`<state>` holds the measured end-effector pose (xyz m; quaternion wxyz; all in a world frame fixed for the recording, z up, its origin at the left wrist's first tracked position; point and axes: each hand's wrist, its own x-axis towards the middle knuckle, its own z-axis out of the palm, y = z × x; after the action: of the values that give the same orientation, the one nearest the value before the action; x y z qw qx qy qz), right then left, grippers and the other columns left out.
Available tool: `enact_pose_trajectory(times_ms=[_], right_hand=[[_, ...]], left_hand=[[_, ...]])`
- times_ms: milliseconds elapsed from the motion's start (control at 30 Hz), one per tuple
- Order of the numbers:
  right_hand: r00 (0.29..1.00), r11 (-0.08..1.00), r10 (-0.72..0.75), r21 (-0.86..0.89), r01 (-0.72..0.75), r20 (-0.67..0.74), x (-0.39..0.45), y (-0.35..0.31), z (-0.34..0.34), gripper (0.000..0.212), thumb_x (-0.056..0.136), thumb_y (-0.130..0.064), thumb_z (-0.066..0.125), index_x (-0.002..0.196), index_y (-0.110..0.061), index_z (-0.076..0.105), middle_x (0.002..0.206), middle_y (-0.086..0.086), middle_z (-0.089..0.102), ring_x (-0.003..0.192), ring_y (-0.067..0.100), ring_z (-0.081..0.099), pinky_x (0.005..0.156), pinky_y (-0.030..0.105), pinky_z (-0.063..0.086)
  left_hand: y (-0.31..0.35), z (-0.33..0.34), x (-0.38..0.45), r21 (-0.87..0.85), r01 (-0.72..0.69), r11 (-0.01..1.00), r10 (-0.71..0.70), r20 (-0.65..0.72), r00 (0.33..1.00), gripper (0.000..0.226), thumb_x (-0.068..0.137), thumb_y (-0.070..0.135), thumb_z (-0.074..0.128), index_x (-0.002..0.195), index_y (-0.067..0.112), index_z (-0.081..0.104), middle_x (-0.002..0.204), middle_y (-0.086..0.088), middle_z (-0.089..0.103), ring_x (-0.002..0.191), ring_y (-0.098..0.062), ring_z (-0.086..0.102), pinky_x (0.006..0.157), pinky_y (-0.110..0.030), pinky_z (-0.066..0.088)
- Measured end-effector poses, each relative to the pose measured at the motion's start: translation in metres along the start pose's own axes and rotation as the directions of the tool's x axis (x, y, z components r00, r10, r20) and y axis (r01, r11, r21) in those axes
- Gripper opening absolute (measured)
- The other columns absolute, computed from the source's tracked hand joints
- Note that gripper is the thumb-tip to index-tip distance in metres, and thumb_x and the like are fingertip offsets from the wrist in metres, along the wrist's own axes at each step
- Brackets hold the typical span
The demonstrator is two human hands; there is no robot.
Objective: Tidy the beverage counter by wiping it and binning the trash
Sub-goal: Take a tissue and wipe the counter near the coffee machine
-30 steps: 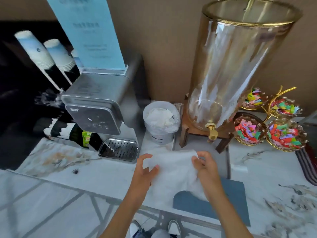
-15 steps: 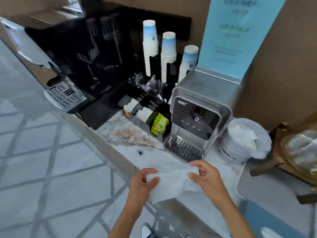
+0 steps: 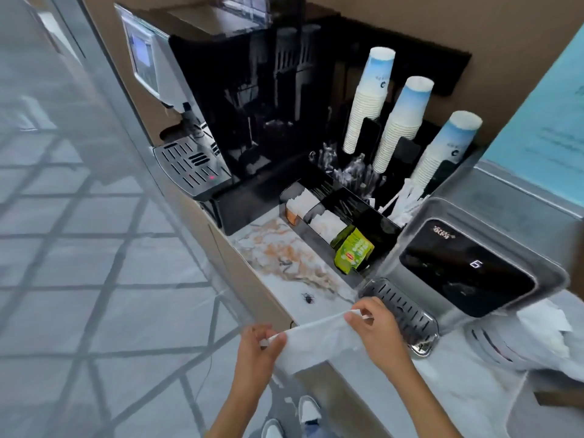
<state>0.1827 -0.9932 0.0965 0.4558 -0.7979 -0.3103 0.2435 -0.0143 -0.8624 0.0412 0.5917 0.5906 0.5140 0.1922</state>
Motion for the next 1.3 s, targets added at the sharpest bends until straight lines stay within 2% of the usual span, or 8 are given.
enact_pose_trajectory(times_ms=[167,300,533,700,833,1067,1200,1300], right_hand=[[0.999,0.995,0.038,-0.090,-0.039,-0.022,0.050,0.009,0.018,0.007,0.095,-0.013,0.058,0.089,-0.015,0.060,0.081,0.006,0.064,0.079,0.022,0.061,0.066,0.035,0.048],[0.999,0.971,0.027,-0.236,-0.031,-0.019,0.095,0.021,0.033,0.017,0.092,-0.016,0.063,0.080,-0.024,0.055,0.074,-0.007,0.060,0.069,0.012,0.057,0.052,0.014,0.039],[0.997,0.899,-0.037,-0.433,0.065,0.072,0.134,0.045,0.063,0.025,0.088,-0.023,0.068,0.072,-0.021,0.048,0.067,-0.009,0.050,0.063,0.020,0.050,0.055,0.036,0.043],[0.998,0.882,-0.033,-0.468,0.058,0.062,0.136,0.053,0.075,0.014,0.090,-0.026,0.062,0.102,-0.019,0.058,0.106,-0.001,0.056,0.099,0.022,0.054,0.073,0.037,0.049],[0.950,0.771,-0.258,-0.555,0.313,0.177,0.116,0.058,0.083,0.037,0.086,-0.013,0.063,0.122,-0.009,0.058,0.131,0.006,0.057,0.122,0.022,0.048,0.097,0.040,0.049],[0.833,0.637,-0.236,-0.567,0.521,0.501,0.093,0.089,0.097,0.068,0.097,-0.043,0.035,0.154,-0.010,0.016,0.163,0.007,0.007,0.151,0.020,-0.001,0.120,0.033,-0.007],[0.832,0.600,-0.221,-0.601,0.528,0.509,0.091,0.093,0.101,0.072,0.098,-0.051,0.027,0.153,-0.005,0.015,0.162,0.013,0.012,0.151,0.022,0.002,0.121,0.037,-0.002],[0.842,0.598,-0.219,-0.613,0.516,0.494,0.092,0.097,0.105,0.073,0.099,-0.054,0.024,0.152,-0.003,0.019,0.161,0.013,0.016,0.150,0.022,0.006,0.121,0.037,0.004]], left_hand=[[-0.002,0.012,0.027,-0.125,0.137,0.983,-0.137,0.002,0.991,0.015,0.093,0.006,0.065,0.084,-0.007,0.065,0.071,-0.016,0.061,0.069,-0.026,0.062,0.070,-0.050,0.059],[-0.010,0.029,0.046,-0.196,0.225,0.954,-0.242,-0.064,0.968,0.016,0.093,-0.003,0.062,0.079,-0.011,0.061,0.060,-0.012,0.056,0.057,-0.020,0.056,0.059,-0.039,0.055],[-0.024,0.038,0.088,-0.196,0.313,0.929,-0.343,-0.143,0.928,0.015,0.095,-0.002,0.058,0.082,-0.005,0.064,0.067,-0.014,0.059,0.060,-0.021,0.056,0.052,-0.030,0.054],[-0.034,0.036,0.104,-0.173,0.345,0.923,-0.372,-0.160,0.914,0.019,0.095,0.002,0.059,0.078,0.001,0.066,0.064,-0.009,0.061,0.060,-0.021,0.058,0.052,-0.031,0.055],[-0.039,0.033,0.107,-0.163,0.349,0.923,-0.374,-0.164,0.913,0.018,0.096,0.003,0.058,0.081,0.005,0.068,0.068,-0.008,0.067,0.066,-0.024,0.061,0.060,-0.038,0.056],[-0.031,0.046,0.086,0.015,0.296,0.955,-0.263,-0.416,0.871,0.019,0.092,0.006,0.056,0.112,0.009,0.057,0.095,-0.015,0.059,0.084,-0.027,0.058,0.071,-0.034,0.046],[-0.024,0.073,0.073,-0.231,0.320,0.919,-0.363,-0.179,0.914,0.019,0.100,0.021,0.050,0.119,0.023,0.051,0.105,0.003,0.062,0.090,-0.007,0.060,0.063,-0.007,0.045],[-0.022,0.085,0.080,-0.536,0.363,0.762,-0.377,0.088,0.922,0.032,0.104,0.037,0.042,0.134,0.024,0.046,0.133,0.005,0.059,0.120,-0.012,0.057,0.103,-0.027,0.043]])
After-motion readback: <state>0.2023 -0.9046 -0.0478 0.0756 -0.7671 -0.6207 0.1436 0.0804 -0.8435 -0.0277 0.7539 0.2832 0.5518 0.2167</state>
